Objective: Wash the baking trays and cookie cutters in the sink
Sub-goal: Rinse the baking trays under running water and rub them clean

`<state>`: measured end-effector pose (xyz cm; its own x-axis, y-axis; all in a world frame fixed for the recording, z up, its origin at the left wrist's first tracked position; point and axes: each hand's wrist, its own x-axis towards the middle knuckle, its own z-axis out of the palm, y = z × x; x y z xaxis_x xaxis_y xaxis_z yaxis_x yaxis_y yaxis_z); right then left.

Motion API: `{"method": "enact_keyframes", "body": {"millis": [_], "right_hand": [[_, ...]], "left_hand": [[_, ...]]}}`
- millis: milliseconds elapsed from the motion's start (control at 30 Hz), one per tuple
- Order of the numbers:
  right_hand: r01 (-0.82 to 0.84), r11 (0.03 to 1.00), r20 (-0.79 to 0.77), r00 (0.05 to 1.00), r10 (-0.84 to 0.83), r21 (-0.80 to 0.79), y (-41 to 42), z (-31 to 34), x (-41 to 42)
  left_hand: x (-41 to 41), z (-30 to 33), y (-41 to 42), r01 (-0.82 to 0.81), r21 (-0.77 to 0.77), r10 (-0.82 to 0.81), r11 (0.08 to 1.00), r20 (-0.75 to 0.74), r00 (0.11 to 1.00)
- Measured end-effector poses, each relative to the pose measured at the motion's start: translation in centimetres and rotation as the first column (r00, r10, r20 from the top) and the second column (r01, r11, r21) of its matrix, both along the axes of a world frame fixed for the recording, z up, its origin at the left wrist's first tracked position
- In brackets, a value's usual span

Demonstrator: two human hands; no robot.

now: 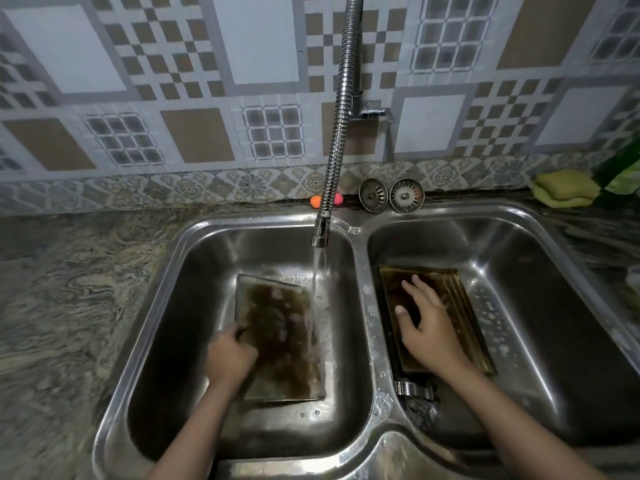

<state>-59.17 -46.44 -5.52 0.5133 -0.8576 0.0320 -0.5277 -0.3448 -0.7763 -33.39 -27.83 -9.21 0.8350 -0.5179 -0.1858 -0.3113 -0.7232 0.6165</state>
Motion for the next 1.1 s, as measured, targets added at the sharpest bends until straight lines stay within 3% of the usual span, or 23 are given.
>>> {"method": "enact_keyframes", "body": {"millis": [100,300,433,567,633,700,767,867,967,1033,1100], "right_hand": [[-0.064,0.998,0.077,0.995,0.065,-0.02,1.8,1.4,1.2],[-0.218,0.971,0.109,0.967,0.228,-0.101,5.0,2.8,3.1],[-0.302,0.95,0.095,0.946,0.309,-0.08,7.0,3.0,4.8],[-0.514,0.855,0.025,0.856,0.517,-0.077,8.5,3.4,7.3],[-0.641,0.764,-0.139,0.765,0.629,-0.069,7.4,3.5,8.4],[-0.668,0.739,-0.345,0.716,0.607,-0.086,5.0,3.9,9.6],[-0.623,0.773,-0.464,0.723,0.511,-0.119,2.5,4.7,10.7],[-0.6,0.781,-0.475,0.745,0.468,-0.172,1.9,4.8,11.5],[-0.766,0.613,-0.449,0.624,0.64,-0.192,3.7,3.9,10.1],[-0.821,0.525,-0.515,0.558,0.651,-0.225,2.7,3.7,9.0],[-0.733,0.637,-0.58,0.634,0.511,-0.24,0.2,4.5,9.3]], "left_hand": [[-1.3,2.2,-1.2,0.06,-0.108,-0.056,0.992,0.041,0.998],[-3.1,6.1,-2.1,0.179,-0.137,-0.148,0.974,0.208,0.967],[-3.9,9.0,-1.4,0.155,-0.32,-0.096,0.935,0.193,0.976],[-5.0,10.6,-0.9,-0.013,-0.488,0.042,0.873,0.048,0.998],[-5.3,10.4,-0.7,-0.116,-0.53,0.087,0.84,-0.079,0.993],[-5.9,9.7,-0.5,-0.231,-0.577,0.116,0.783,-0.228,0.967],[-7.0,8.9,-0.5,-0.32,-0.612,0.123,0.723,-0.343,0.931],[-8.2,8.4,-1.0,-0.33,-0.651,0.119,0.683,-0.347,0.93],[-8.0,8.4,-1.4,-0.36,-0.682,0.119,0.636,-0.374,0.92],[-8.0,8.0,-1.3,-0.364,-0.678,0.121,0.639,-0.379,0.917],[-9.0,7.5,-1.5,-0.34,-0.671,0.082,0.659,-0.384,0.92]]}}
